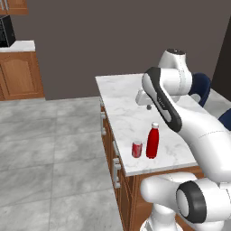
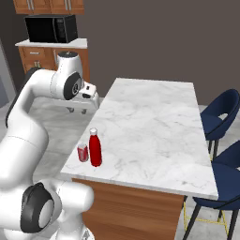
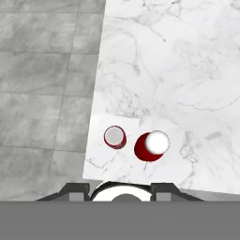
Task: Pick the water bottle, can from the counter and place them in the open cabinet.
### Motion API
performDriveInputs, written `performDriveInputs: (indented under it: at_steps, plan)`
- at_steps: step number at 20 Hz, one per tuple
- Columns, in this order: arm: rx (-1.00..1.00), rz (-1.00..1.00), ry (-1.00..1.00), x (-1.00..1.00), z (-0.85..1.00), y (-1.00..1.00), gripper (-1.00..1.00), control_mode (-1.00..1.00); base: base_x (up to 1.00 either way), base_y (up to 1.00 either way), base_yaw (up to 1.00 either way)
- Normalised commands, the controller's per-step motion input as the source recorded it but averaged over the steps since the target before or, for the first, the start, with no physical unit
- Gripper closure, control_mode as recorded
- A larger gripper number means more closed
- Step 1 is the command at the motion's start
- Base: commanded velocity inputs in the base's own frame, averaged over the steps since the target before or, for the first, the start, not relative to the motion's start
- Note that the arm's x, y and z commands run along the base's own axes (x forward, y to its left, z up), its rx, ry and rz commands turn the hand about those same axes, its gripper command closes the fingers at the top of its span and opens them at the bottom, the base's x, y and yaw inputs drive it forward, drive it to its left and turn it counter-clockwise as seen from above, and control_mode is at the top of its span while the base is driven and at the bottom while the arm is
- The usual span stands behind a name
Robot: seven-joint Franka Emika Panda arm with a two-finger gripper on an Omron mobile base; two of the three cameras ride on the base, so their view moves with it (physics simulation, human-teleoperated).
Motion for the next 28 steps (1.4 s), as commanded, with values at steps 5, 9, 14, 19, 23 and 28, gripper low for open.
performDriveInputs:
  at_steps: [5, 9, 14, 19, 23, 28]
  plan:
    - [0.00, 0.03, -0.04, 0.00, -0.02, 0.00, -1.00, -1.00, 0.00, 0.00, 0.00]
    - [-0.03, 0.14, -0.07, -0.01, -0.17, 0.00, -1.00, -1.00, 0.00, 0.00, 0.00]
    - [-0.06, 0.17, -0.10, -0.20, -0.18, -0.04, -1.00, -1.00, 0.00, 0.00, 0.00]
    - [-0.06, 0.18, -0.02, -0.38, -0.22, -0.07, -1.00, -1.00, 0.00, 0.00, 0.00]
    - [-0.08, 0.18, 0.00, -0.35, -0.22, -0.04, -1.00, -1.00, 0.00, 0.00, 0.00]
    - [-0.02, 0.19, 0.00, -0.21, -0.17, -0.06, -1.00, -1.00, 0.00, 0.00, 0.00]
